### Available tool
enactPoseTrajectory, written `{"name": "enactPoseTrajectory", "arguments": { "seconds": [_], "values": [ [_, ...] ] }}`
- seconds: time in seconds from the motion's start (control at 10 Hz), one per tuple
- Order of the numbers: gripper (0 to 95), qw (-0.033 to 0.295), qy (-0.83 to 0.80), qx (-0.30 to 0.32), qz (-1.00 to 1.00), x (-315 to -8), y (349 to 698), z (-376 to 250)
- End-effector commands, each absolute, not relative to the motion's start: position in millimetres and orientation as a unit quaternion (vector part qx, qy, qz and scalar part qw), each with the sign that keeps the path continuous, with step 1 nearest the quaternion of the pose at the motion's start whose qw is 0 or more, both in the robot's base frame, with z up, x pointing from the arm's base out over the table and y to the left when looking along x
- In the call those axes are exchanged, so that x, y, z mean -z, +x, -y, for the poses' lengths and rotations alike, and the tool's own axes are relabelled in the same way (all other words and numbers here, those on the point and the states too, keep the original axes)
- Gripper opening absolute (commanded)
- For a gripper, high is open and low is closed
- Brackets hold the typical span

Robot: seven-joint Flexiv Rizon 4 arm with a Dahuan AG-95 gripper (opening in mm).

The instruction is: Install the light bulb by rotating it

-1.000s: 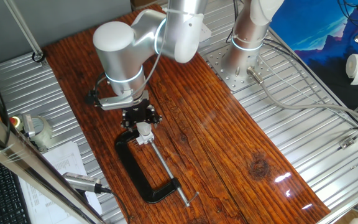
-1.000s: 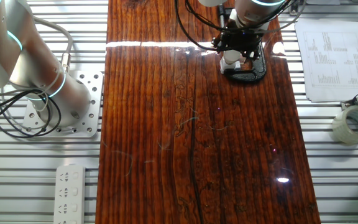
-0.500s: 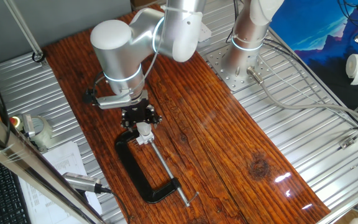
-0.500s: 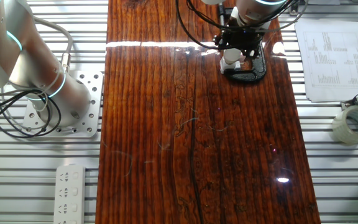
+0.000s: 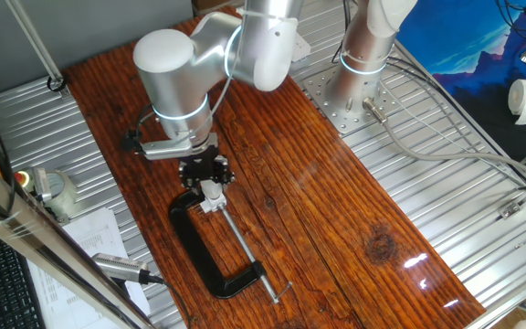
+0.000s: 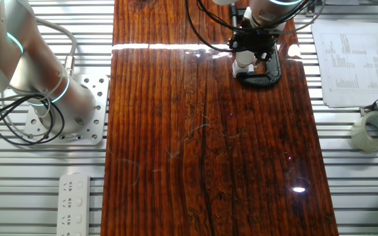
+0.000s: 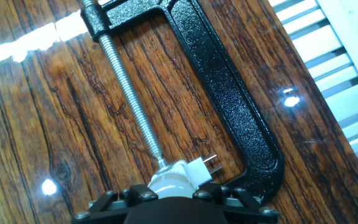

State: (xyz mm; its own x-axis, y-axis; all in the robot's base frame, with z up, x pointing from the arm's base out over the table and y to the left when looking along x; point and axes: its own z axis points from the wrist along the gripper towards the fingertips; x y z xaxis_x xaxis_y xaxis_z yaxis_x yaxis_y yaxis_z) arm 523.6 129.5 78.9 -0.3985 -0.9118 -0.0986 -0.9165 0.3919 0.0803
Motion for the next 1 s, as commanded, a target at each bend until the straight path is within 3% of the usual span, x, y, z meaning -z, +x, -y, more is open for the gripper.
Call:
{"name": "enactPoseTrajectory", "arguments": {
  "seconds": [0.1,1.0],
  "values": [
    [57.0,0.014,-0.541,-0.06,-0.839,-79.2,524.1,-130.8],
    [57.0,-0.017,-0.515,-0.065,-0.855,-79.3,523.5,-129.2]
  ]
}}
